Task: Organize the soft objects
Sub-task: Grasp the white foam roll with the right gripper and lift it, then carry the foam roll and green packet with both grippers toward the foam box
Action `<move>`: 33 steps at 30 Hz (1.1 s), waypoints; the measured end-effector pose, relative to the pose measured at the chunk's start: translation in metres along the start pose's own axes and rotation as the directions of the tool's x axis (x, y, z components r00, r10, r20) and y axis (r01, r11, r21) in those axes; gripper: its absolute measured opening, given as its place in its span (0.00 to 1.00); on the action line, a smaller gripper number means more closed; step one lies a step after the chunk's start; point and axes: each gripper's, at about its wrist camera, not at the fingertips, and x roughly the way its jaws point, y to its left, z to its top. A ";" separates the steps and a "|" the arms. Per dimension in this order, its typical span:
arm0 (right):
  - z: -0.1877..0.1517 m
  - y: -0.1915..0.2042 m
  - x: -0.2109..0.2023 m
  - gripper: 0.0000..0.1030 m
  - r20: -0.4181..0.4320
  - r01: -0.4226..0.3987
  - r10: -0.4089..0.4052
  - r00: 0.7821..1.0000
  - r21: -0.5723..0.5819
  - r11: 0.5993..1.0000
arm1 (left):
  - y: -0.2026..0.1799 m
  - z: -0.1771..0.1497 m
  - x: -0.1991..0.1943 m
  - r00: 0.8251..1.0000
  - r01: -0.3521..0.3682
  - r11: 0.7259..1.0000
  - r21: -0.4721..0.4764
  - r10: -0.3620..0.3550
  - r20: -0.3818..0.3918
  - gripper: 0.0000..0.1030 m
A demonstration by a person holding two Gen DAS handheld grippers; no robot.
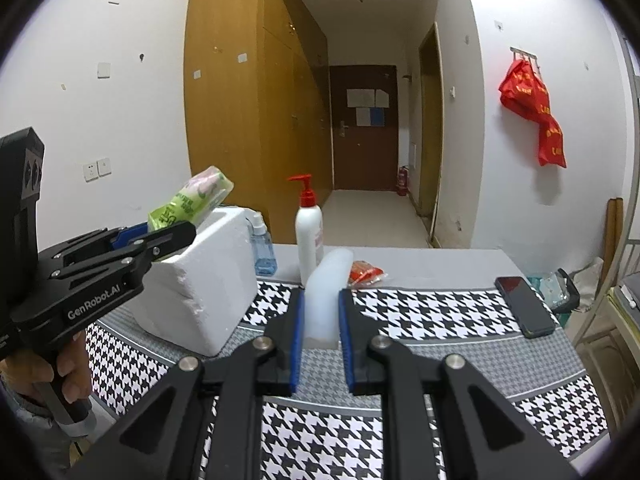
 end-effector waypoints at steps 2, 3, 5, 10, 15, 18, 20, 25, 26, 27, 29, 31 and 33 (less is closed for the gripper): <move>0.002 0.003 0.000 0.19 0.006 -0.009 0.009 1.000 0.003 1.000 | 0.004 0.001 -0.005 1.000 -0.018 1.000 -0.004 0.018 0.013 0.27; 0.003 0.003 0.001 0.19 0.007 -0.014 0.014 1.000 0.005 1.000 | 0.006 0.002 -0.007 0.999 -0.027 1.000 -0.008 0.028 0.019 0.27; 0.004 0.007 0.001 0.19 0.013 -0.022 0.022 1.000 0.000 1.000 | 0.013 0.003 -0.012 0.998 -0.048 0.999 -0.017 0.048 0.029 0.27; 0.010 0.018 0.005 0.19 0.024 -0.054 0.054 0.998 -0.016 0.998 | 0.024 0.007 -0.022 0.995 -0.085 0.996 -0.029 0.086 0.055 0.27; 0.016 0.029 0.008 0.19 0.031 -0.076 0.077 0.997 -0.029 0.997 | 0.034 0.008 -0.028 0.990 -0.123 0.991 -0.052 0.125 0.058 0.27; 0.019 0.038 0.009 0.19 0.034 -0.105 0.106 0.994 -0.039 0.994 | 0.039 0.007 -0.031 0.988 -0.142 0.988 -0.060 0.145 0.056 0.27; 0.022 0.043 0.011 0.19 0.036 -0.120 0.122 0.992 -0.050 0.992 | 0.042 0.005 -0.036 0.985 -0.160 0.985 -0.061 0.164 0.056 0.27; 0.028 0.057 0.016 0.19 0.033 -0.156 0.158 0.987 -0.066 0.986 | 0.052 0.000 -0.046 0.978 -0.200 0.977 -0.075 0.204 0.050 0.27; 0.029 0.061 0.018 0.19 0.032 -0.164 0.166 0.986 -0.070 0.984 | 0.055 -0.001 -0.049 0.975 -0.212 0.974 -0.080 0.217 0.049 0.27; 0.030 0.064 0.019 0.19 0.031 -0.171 0.174 0.984 -0.074 0.982 | 0.058 -0.001 -0.051 0.973 -0.222 0.971 -0.085 0.226 0.048 0.27; 0.031 0.071 0.021 0.19 0.028 -0.186 0.189 0.982 -0.084 0.979 | 0.066 -0.004 -0.055 0.968 -0.243 0.966 -0.094 0.248 0.043 0.27; 0.032 0.078 0.024 0.19 0.026 -0.202 0.205 0.978 -0.089 0.975 | 0.071 -0.005 -0.059 0.964 -0.257 0.961 -0.098 0.262 0.038 0.27; 0.034 0.084 0.027 0.19 0.024 -0.214 0.218 0.976 -0.094 0.972 | 0.077 -0.007 -0.064 0.960 -0.272 0.957 -0.101 0.277 0.036 0.27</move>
